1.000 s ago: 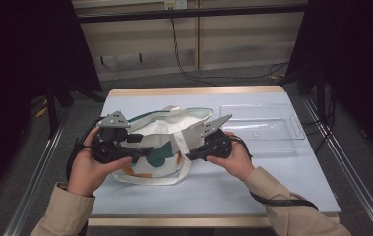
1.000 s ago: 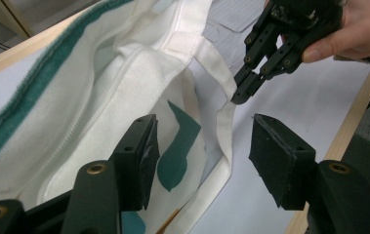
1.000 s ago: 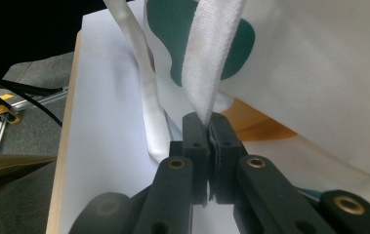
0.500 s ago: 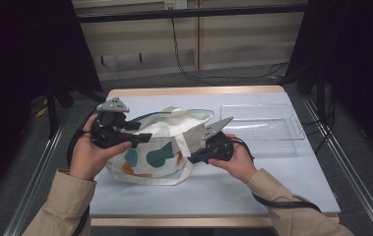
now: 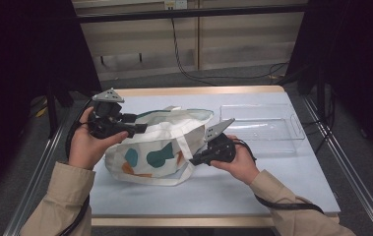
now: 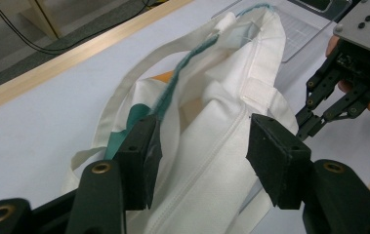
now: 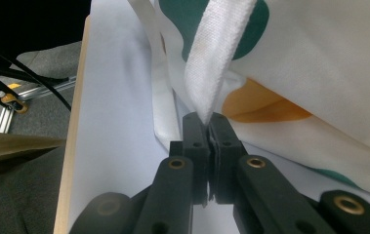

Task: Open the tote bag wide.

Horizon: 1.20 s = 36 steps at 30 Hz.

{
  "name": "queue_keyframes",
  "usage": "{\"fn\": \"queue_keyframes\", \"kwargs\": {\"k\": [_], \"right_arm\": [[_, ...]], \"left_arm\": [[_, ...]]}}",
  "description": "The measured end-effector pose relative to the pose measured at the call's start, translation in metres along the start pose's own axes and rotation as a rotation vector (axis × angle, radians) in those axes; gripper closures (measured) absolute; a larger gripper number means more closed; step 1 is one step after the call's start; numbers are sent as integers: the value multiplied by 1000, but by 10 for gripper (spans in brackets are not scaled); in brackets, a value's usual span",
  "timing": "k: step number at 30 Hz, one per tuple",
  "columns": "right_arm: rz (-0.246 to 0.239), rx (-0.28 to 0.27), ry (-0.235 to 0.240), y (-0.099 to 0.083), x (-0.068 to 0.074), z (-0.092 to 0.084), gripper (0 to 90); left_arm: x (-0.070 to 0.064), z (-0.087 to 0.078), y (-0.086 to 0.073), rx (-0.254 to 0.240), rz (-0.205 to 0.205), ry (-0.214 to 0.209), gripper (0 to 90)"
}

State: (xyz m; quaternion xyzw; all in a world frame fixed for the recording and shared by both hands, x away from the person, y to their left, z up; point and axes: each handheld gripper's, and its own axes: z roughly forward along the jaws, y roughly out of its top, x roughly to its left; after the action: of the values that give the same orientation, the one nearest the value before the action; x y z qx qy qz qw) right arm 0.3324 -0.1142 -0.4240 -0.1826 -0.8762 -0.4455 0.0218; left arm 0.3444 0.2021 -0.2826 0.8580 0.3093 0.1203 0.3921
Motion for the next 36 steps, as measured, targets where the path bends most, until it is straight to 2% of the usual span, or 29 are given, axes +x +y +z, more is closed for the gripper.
{"fn": "queue_keyframes", "kwargs": {"k": [1, 2, 5, 8, 11, 16, 20, 24, 28, 31, 32, 36], "right_arm": [[0, 3, -1, 0, 1, -1, 873], [-5, 2, 2, 0, 1, -1, 873], [-8, 4, 10, 0, 2, -2, 873], [-7, 9, 14, -1, 2, -2, 874], [-5, 6, 16, -3, 2, -3, 874], [4, 6, 19, -6, 1, -5, 875], [4, 15, 26, -8, 2, -6, 877], [2, 15, 26, -10, 2, -7, 878], [-1, 30, 35, -14, 3, -8, 882], [-9, 35, 29, -17, 2, -11, 882], [0, 33, 30, -18, 3, -11, 882], [7, 29, 28, -18, 2, -13, 881]], "left_arm": [[0, 0, 0, -14, -11, 4, 458], [2, 0, 1, 4, 9, 11, 453], [4, 1, 1, -3, 6, 27, 448], [9, 3, 3, 8, 29, 46, 445], [14, 5, 5, 3, 26, 62, 432], [18, 9, 7, 3, 32, 71, 418], [23, 13, 8, 4, 16, 85, 422], [26, 15, 9, 13, 27, 89, 429], [30, 19, 10, 20, 32, 114, 429], [31, 18, 12, 13, 31, 118, 429], [31, 17, 12, -4, 14, 108, 425], [32, 12, 12, 5, 26, 119, 404]]}}
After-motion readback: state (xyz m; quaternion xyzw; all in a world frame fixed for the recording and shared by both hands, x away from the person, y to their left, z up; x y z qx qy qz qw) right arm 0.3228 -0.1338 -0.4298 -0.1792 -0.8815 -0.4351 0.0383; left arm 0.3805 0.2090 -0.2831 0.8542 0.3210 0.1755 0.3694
